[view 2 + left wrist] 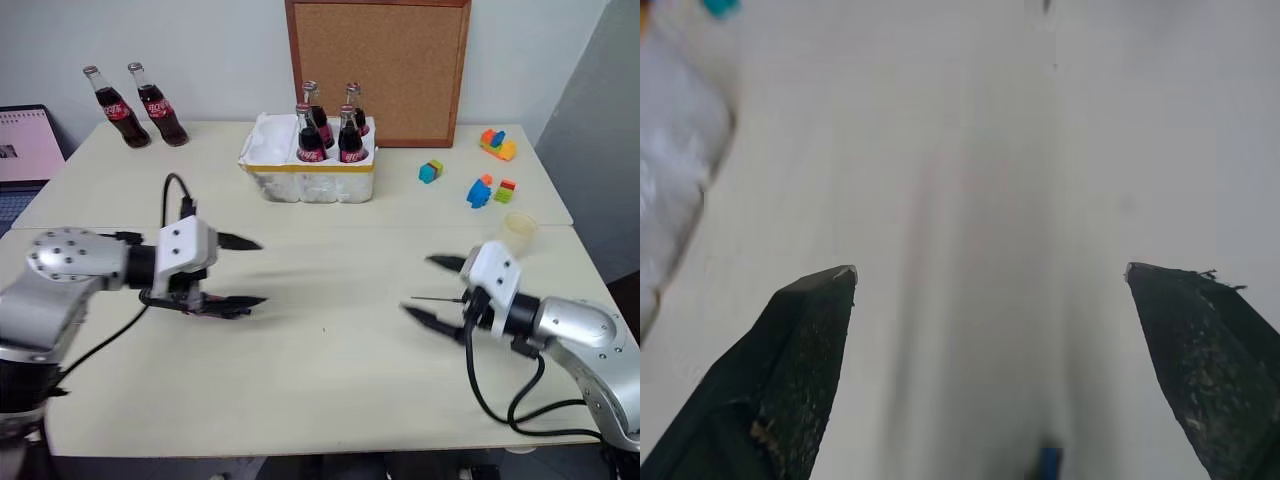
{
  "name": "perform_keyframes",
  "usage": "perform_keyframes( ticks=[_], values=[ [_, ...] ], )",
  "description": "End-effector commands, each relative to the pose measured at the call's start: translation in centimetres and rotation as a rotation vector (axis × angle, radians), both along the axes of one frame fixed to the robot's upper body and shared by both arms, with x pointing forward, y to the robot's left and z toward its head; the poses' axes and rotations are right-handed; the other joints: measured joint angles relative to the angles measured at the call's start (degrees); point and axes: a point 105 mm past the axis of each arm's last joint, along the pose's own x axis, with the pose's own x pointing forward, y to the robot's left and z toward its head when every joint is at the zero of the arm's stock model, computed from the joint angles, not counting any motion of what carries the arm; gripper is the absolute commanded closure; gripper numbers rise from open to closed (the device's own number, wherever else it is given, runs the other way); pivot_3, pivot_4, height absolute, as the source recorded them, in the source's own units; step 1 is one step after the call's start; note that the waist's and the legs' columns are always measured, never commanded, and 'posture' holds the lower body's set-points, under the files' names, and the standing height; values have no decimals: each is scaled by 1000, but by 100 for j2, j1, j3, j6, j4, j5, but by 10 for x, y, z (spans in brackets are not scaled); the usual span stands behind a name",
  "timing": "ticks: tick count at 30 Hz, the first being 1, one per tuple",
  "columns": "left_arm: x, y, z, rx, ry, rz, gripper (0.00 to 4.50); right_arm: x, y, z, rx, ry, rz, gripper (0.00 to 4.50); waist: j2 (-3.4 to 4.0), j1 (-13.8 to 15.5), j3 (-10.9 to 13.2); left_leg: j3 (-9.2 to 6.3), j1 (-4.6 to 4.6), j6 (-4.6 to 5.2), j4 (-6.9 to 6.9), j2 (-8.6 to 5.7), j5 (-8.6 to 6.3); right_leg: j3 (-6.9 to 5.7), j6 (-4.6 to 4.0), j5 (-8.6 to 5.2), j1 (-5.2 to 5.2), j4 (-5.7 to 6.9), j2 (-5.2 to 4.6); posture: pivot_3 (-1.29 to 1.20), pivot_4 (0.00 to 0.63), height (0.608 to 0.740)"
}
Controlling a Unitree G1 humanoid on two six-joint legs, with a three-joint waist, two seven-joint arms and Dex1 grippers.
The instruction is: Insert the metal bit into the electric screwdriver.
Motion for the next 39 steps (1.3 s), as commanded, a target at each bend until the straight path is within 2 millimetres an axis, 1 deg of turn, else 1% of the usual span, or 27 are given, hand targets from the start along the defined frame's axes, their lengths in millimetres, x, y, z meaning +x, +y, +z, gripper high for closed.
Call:
perform_keyframes(
  ticks=[1,4,6,9,11,14,18,25,33,37,39],
  values=[
    [-3,21,5,137,4,-50,0,-9,17,1,-14,0,96,54,-6,6,3,1,0,0,1,0,0,0,0,0,0,0,-1,0,150,740],
    [-5,29,-4,228,42,-90,0,-4,25,1,0,-16,101,54,-11,13,6,2,-3,2,3,-2,-1,-1,1,1,-1,0,-1,0,150,740],
    [-5,34,-11,294,73,-118,0,-5,34,1,17,-18,122,54,-11,19,6,3,-7,2,3,-2,-1,-4,1,1,-3,0,-1,0,150,740],
    [0,37,-18,343,95,-137,0,-7,40,-2,24,-16,127,54,-11,20,6,8,-33,3,5,-3,-1,-12,0,0,-22,-2,3,0,150,740],
    [3,37,-24,375,111,-144,0,-9,43,-3,36,-13,123,54,-13,19,5,6,-89,2,21,-3,-1,-18,0,2,-73,12,7,0,150,740],
    [10,36,-31,402,113,-145,0,-11,46,-5,47,-10,121,54,-13,16,5,3,-99,2,22,-7,-1,-25,0,1,-80,11,8,0,150,740],
    [16,33,-38,409,134,-134,0,-15,49,-6,56,-2,121,54,-13,15,5,2,-100,3,22,-7,-1,-27,-1,1,-80,11,10,0,150,740],
    [22,40,-48,437,156,-90,0,-21,51,-8,58,5,116,54,-13,1,5,2,-95,3,23,-6,-1,-31,-1,2,-80,17,12,0,150,740],
    [30,26,-54,405,152,-115,0,-24,51,-10,55,11,101,54,-16,8,3,-3,-97,3,29,-7,-1,-41,-1,2,-73,18,11,0,150,740],
    [31,28,-58,440,149,-133,0,-25,51,-10,52,13,97,54,-16,7,3,-2,-97,3,29,-7,-1,-40,0,2,-72,18,11,0,150,740],
    [33,27,-59,444,145,-134,360,-25,50,-10,50,13,94,0,-16,6,3,-2,-94,3,29,-7,-1,-39,-1,2,-72,20,11,0,150,740]
  ],
)
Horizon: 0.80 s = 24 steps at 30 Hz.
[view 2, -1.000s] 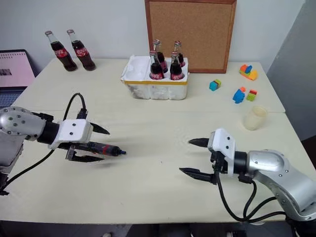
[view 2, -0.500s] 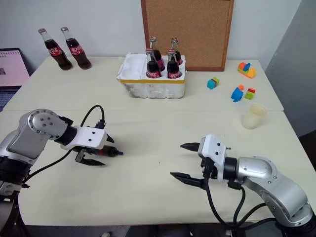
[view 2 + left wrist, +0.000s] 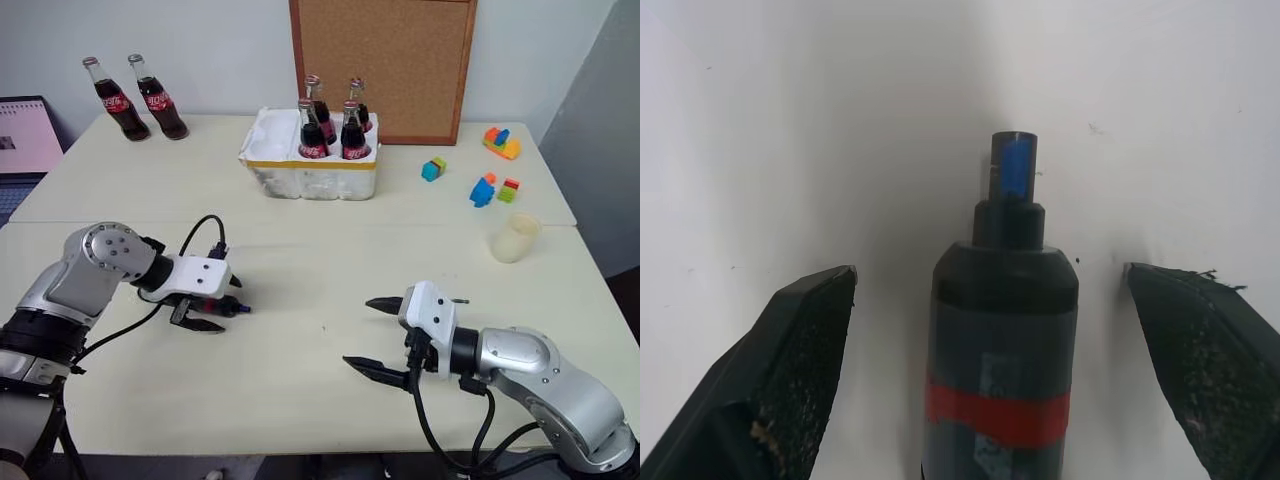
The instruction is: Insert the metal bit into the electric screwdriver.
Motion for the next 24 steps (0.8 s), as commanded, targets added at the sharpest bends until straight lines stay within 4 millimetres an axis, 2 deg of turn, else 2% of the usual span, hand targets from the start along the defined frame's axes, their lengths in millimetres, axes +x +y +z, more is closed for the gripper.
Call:
perform_keyframes(
  ticks=[1,11,13,18,21,24],
  values=[
    [5,-1,2,26,-25,-15,432,-6,3,9,9,-44,20,0,0,0,0,-1,1,0,0,0,0,-1,0,0,0,1,0,0,150,740],
    [3,-1,-9,63,-13,-46,2577,-6,2,8,-6,-48,16,0,1,3,-3,-12,11,1,4,-1,1,-13,0,3,12,11,0,0,150,740],
    [2,-1,-10,63,-9,-49,2861,-6,2,8,-7,-50,15,0,2,2,-4,-12,12,1,5,-1,1,-13,0,3,13,11,0,0,150,740],
    [3,-6,0,-9,-25,-35,2860,-5,-1,9,-13,-51,15,0,2,3,-4,-12,12,1,5,-1,2,-13,0,3,13,12,0,0,150,740],
    [4,-25,21,-173,-51,-13,2860,-6,-6,13,-12,-54,4,0,2,4,-4,-13,8,1,6,1,2,-12,0,3,12,11,0,0,150,740],
    [4,-54,48,-397,-60,16,2860,-6,-12,17,-10,-56,-8,0,1,23,-3,-16,-2,1,9,5,2,-15,1,3,10,6,-2,0,150,740]
  ],
)
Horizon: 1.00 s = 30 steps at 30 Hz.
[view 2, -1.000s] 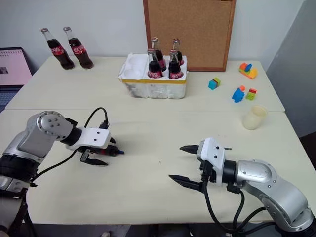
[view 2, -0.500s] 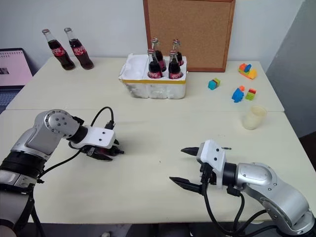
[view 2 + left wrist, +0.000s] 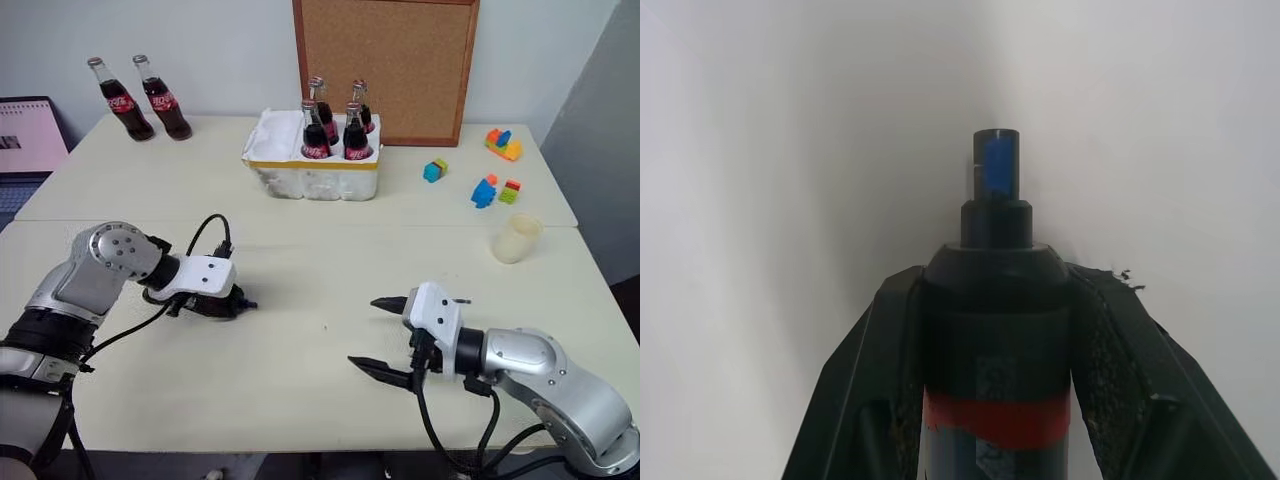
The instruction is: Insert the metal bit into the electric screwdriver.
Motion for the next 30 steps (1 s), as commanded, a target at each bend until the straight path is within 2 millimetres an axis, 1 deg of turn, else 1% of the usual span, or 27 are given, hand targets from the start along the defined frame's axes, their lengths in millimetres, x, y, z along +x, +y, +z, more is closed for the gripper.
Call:
perform_keyframes(
  ticks=[1,4,6,8,10,12,14,15,19,21,26,30],
  values=[
    [3,-45,52,-347,-66,14,2860,-6,-7,16,5,-43,7,0,0,27,0,-5,-2,0,1,1,0,-4,0,0,1,0,-1,0,150,740],
    [6,-72,73,-550,-77,41,2860,-4,-19,20,-1,-35,-19,0,-1,88,0,-8,-12,0,12,-4,0,-5,4,0,4,-5,-9,0,150,740],
    [7,-87,81,-648,-97,47,2860,-2,-26,21,-12,-35,-34,0,-3,99,0,-9,-13,0,27,-5,0,3,11,3,5,-5,-8,0,150,740],
    [12,-105,94,-802,-126,83,2860,1,-32,27,-11,-48,-56,0,-3,105,0,-16,-11,0,33,-7,0,11,15,6,5,-1,-7,0,150,740],
    [16,-119,96,-903,-139,131,2860,6,-37,34,-7,-64,-74,0,-3,110,0,-21,-14,0,50,-6,0,9,21,10,8,2,-7,0,150,740],
    [17,-132,93,-986,-156,172,2860,9,-39,40,-5,-77,-77,0,-2,101,-1,-24,-16,1,65,-8,-1,12,28,17,11,3,-6,0,150,740],
    [18,-139,92,-1043,-160,213,2860,10,-39,42,-3,-81,-73,0,-2,96,-1,-23,-7,1,65,-7,-1,23,26,22,12,8,-5,0,150,740],
    [19,-142,92,-1070,-167,233,2860,11,-38,44,0,-82,-69,0,-2,93,-1,-22,-6,1,65,-8,-1,25,25,24,12,7,-4,0,150,740],
    [24,-165,92,-1215,-245,329,2860,19,-33,50,6,-113,-68,0,-3,118,0,-25,-3,0,65,-8,0,23,17,30,12,12,4,0,150,740],
    [24,-171,82,-1219,-248,359,2861,20,-33,50,-2,-115,-62,0,1,126,-2,-19,0,0,66,-10,0,32,18,38,13,10,4,0,150,740],
    [21,-172,57,-1194,-236,412,2861,19,-29,50,-13,-122,-42,0,1,125,-3,-13,4,0,67,-12,0,41,23,40,25,-5,1,0,150,740],
    [16,-165,48,-1183,-247,447,2861,21,-27,51,-18,-136,-40,0,3,120,-4,-14,16,1,67,-11,0,37,23,40,38,-5,2,0,150,740]
  ],
)
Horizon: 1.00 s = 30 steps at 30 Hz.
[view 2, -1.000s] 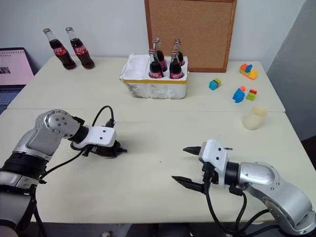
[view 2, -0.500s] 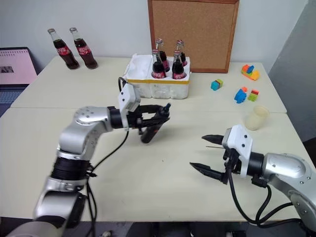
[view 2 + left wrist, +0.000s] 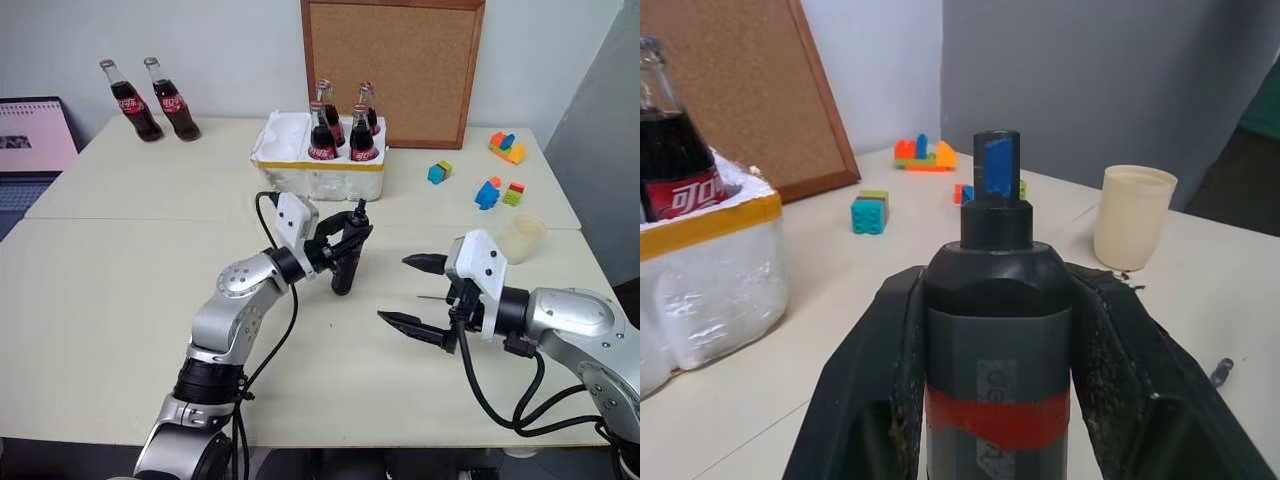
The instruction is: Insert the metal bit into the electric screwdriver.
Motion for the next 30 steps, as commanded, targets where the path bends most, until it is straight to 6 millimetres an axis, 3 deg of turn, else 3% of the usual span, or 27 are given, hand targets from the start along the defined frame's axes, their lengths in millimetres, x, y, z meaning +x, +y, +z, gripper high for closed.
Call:
perform_keyframes(
  ticks=[1,14,21,23,30],
  values=[
    [-6,6,-5,21,-15,32,2861,0,2,8,-13,-54,14,0,1,-2,0,0,2,0,0,0,0,-1,0,0,8,0,0,0,150,740],
    [-23,43,-13,42,7,142,2861,6,1,11,-31,-61,40,0,5,-50,-3,3,51,0,-5,3,0,0,1,2,41,0,4,0,150,740],
    [-29,45,-14,13,23,145,2862,17,-7,10,-81,-82,25,0,5,-92,-3,9,67,1,-8,3,-1,5,2,3,50,0,3,0,150,740],
    [-32,42,-15,26,8,129,2862,24,-13,5,-136,-81,6,0,5,-100,-3,10,67,1,-9,3,-1,5,2,2,50,0,3,0,150,740],
    [-29,37,-17,29,1,126,2863,61,-58,-43,-516,88,-47,0,6,-132,-3,29,76,1,-17,1,-1,22,2,3,51,-5,-1,0,150,740]
  ],
)
